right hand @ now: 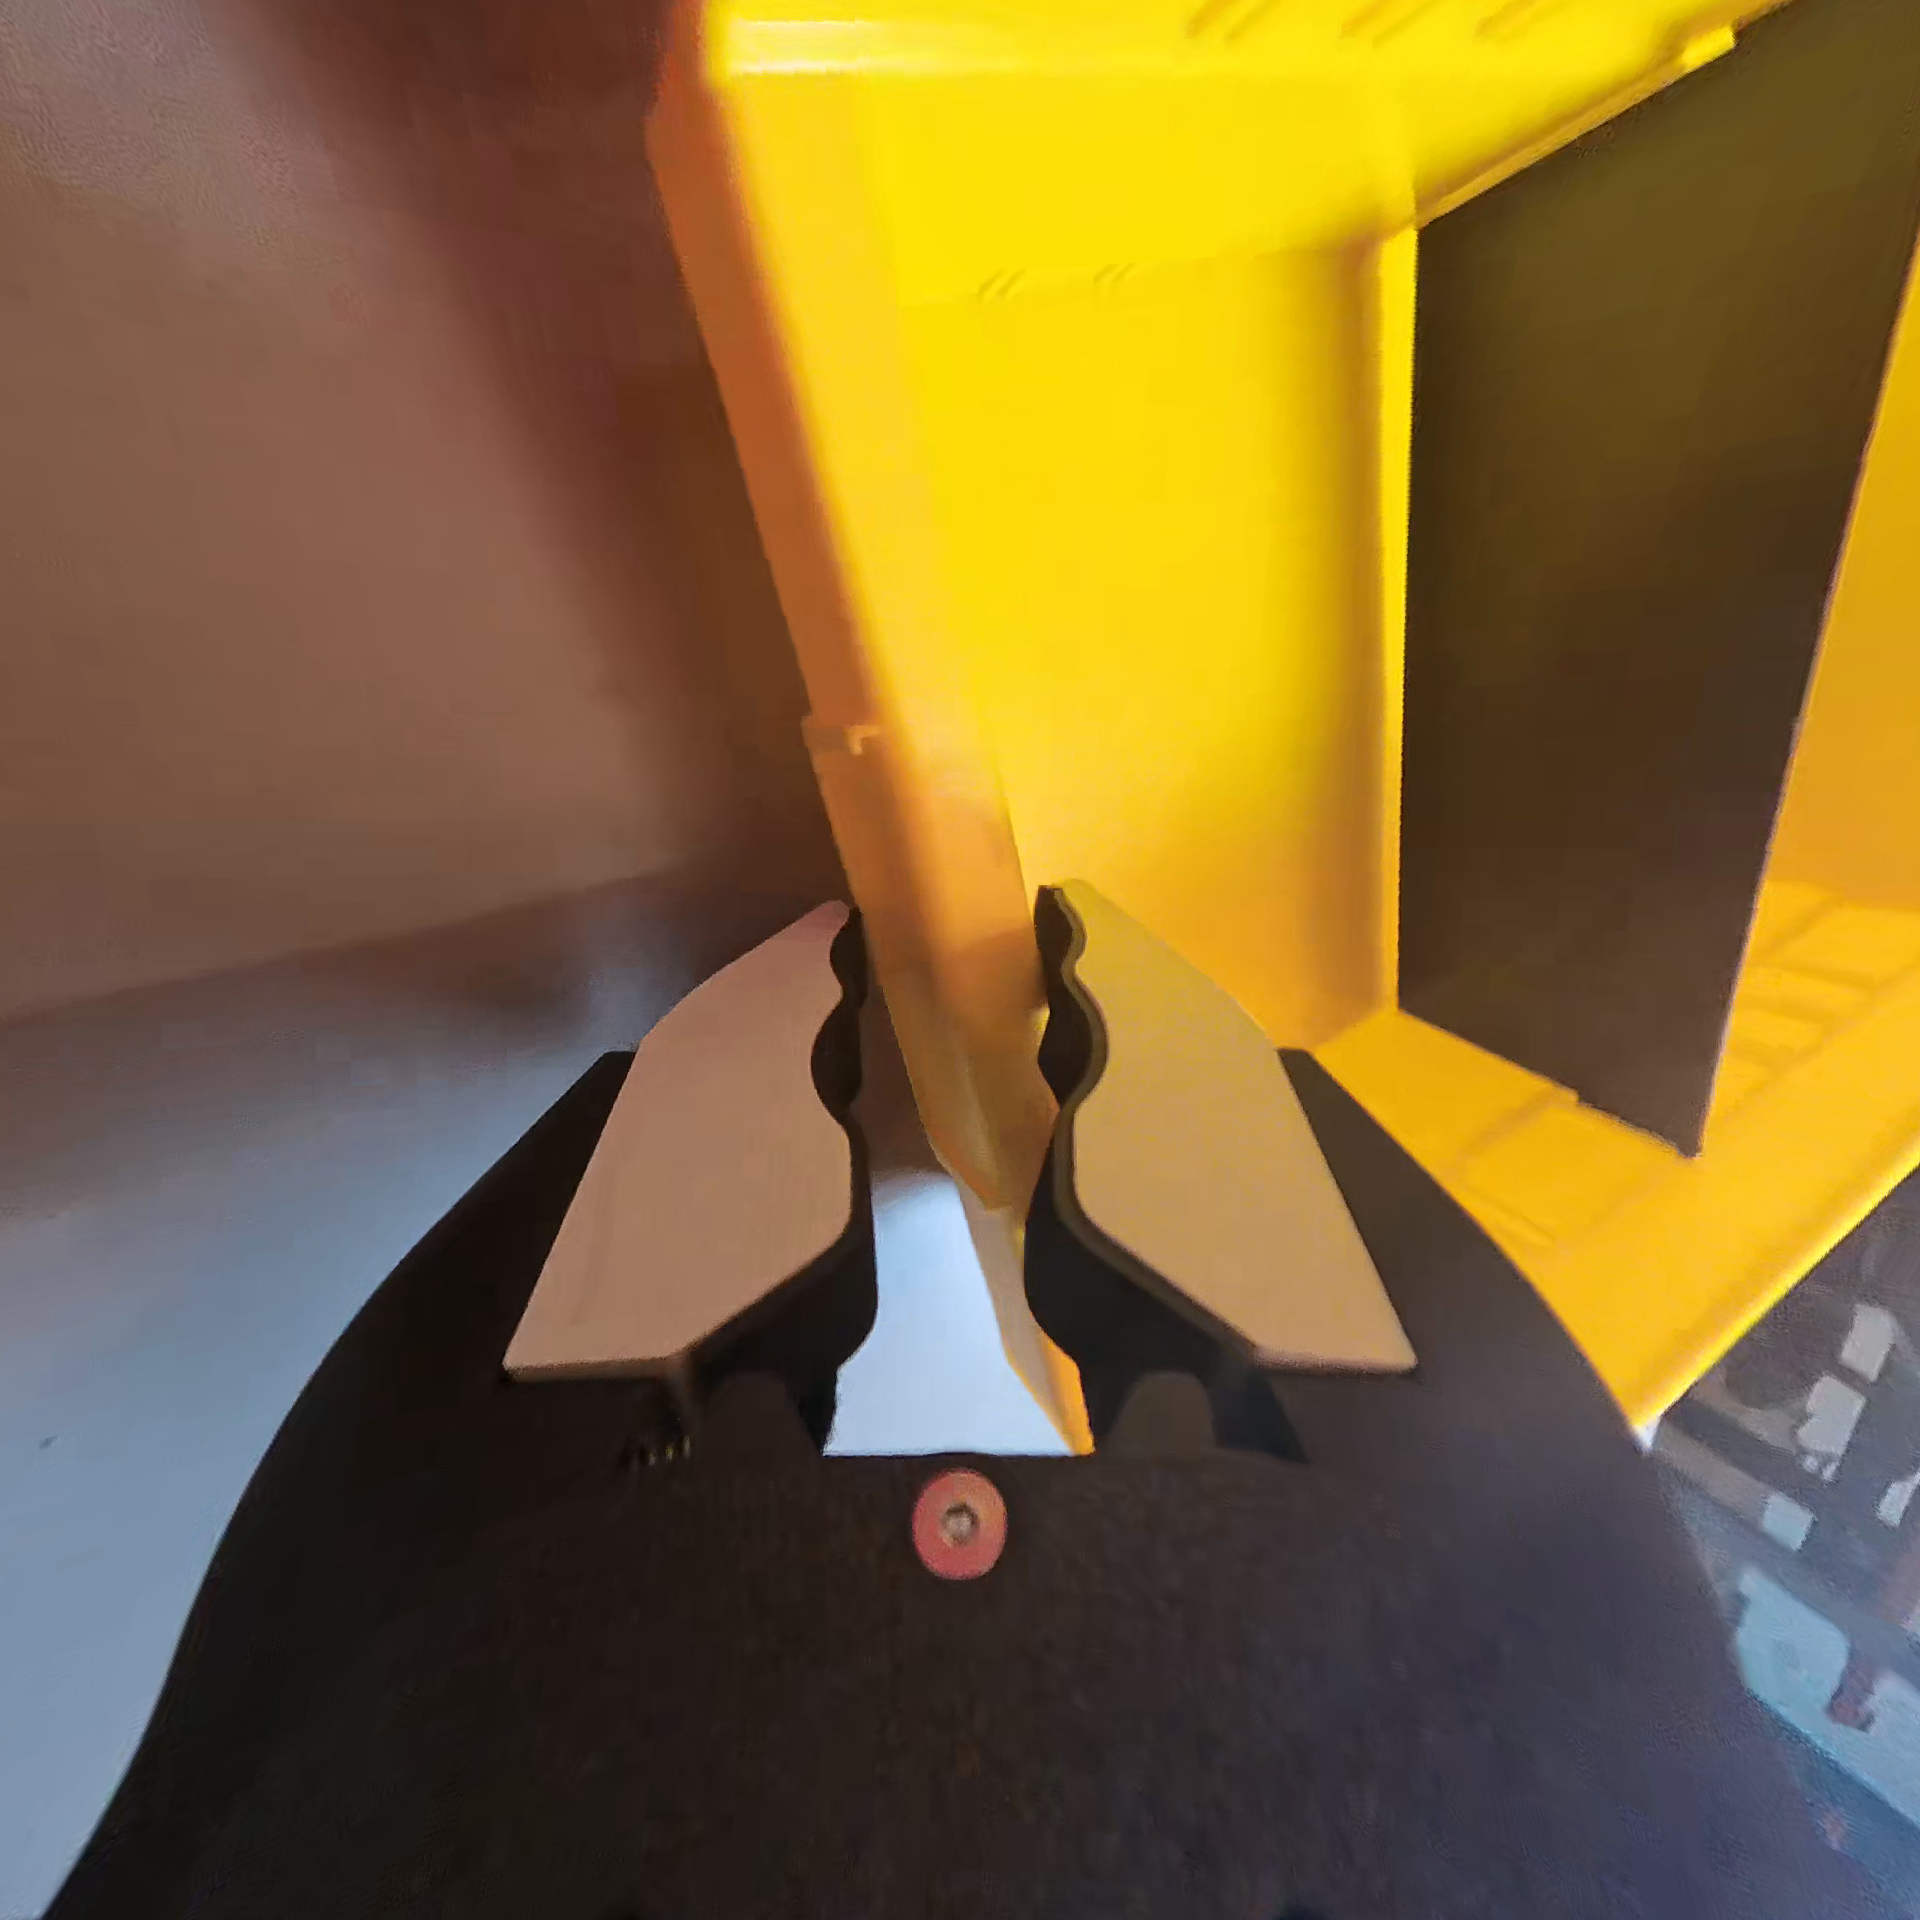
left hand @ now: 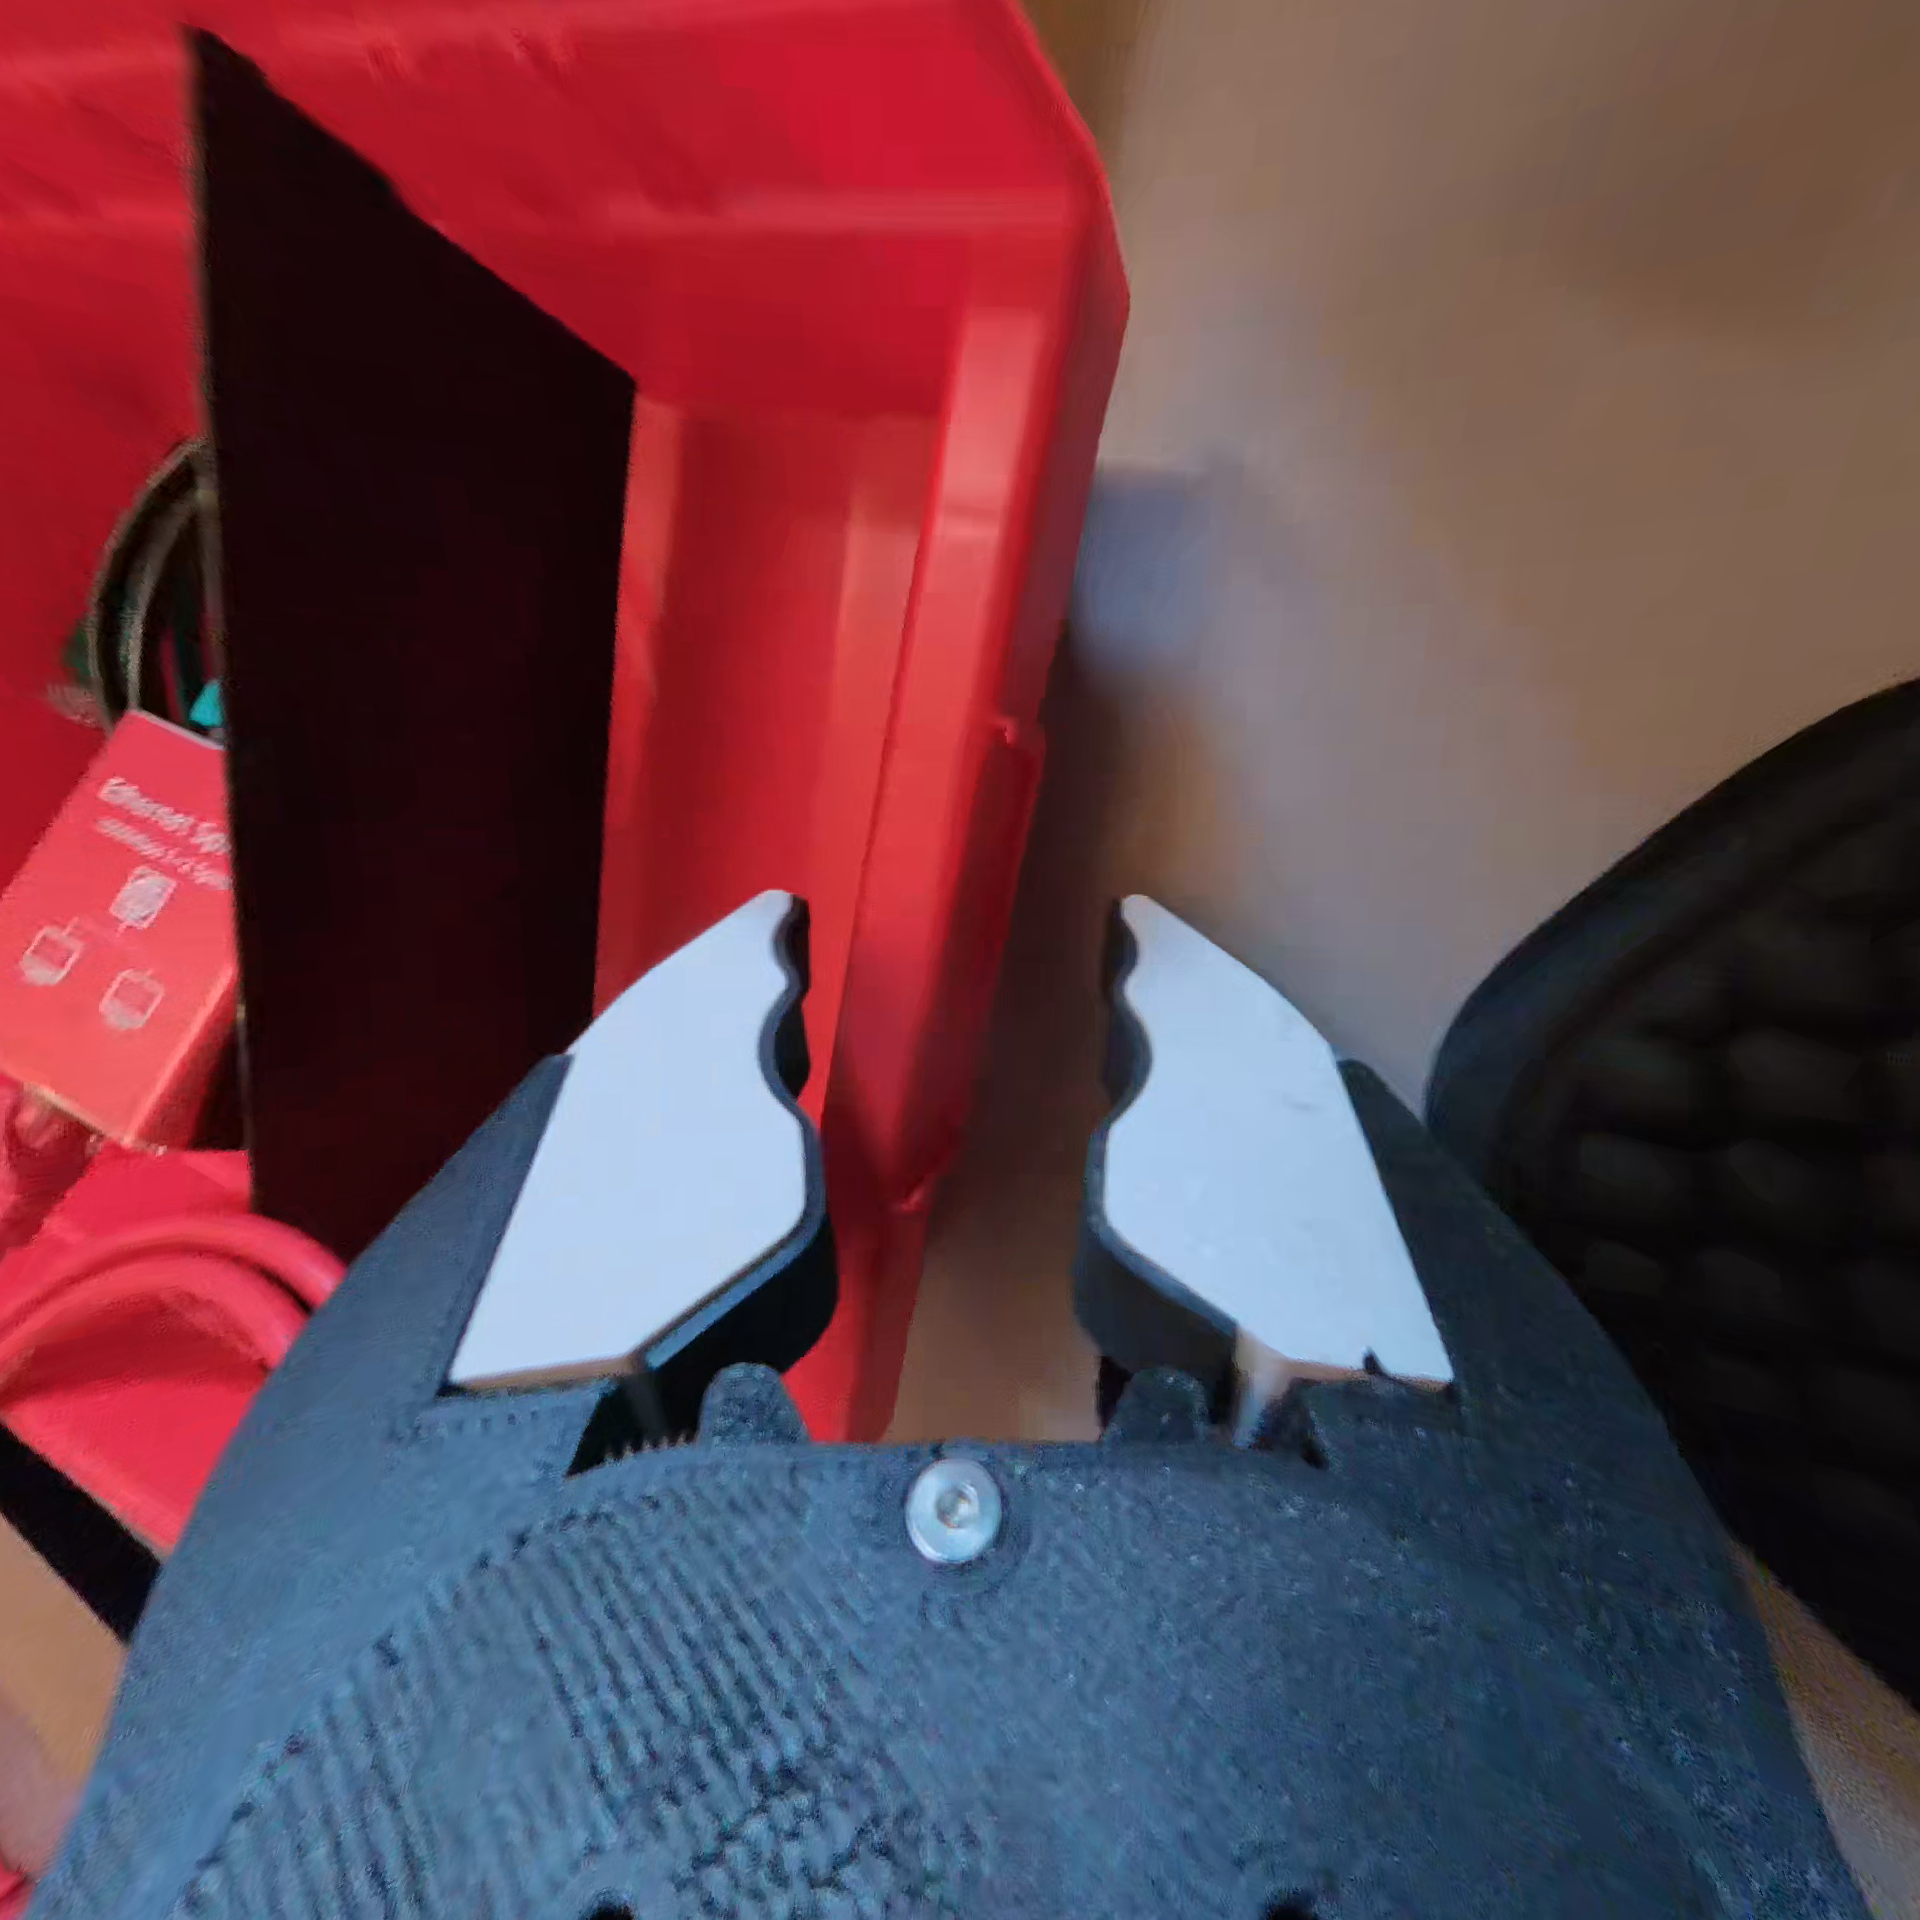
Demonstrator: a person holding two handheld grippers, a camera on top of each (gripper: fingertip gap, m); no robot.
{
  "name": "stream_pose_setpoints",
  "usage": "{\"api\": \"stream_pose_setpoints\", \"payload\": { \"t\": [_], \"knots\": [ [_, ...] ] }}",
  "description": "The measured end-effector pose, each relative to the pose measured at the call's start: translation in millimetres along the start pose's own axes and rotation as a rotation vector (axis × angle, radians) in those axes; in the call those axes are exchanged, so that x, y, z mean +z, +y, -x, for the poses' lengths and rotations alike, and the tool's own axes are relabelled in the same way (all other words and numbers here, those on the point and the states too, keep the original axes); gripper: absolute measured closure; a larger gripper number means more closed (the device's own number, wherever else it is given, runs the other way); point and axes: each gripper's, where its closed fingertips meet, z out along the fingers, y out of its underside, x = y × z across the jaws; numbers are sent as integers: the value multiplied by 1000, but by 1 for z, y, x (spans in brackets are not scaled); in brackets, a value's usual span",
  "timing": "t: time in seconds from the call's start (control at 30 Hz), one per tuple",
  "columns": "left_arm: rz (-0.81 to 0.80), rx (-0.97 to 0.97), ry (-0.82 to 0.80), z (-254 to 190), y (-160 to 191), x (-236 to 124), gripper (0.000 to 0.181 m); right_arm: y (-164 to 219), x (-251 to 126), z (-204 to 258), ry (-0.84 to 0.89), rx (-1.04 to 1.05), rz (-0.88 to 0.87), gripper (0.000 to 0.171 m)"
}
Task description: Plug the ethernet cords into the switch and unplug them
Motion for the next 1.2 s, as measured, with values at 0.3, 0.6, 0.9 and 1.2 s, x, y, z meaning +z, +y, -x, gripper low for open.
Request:
{"api": "stream_pose_setpoints", "payload": {
  "t": [0.3,0.6,0.9,1.2],
  "knots": [
    [-38,14,-168,2,-6,9,151,90,-78,65,107,253,-139,137],
    [-61,-5,-177,6,-1,8,150,180,-82,57,267,231,74,139],
    [-70,-57,-213,52,12,21,149,220,-39,-40,295,153,130,138],
    [-126,-132,-243,73,21,2,144,190,-51,-46,281,263,-53,116]
  ]
}}
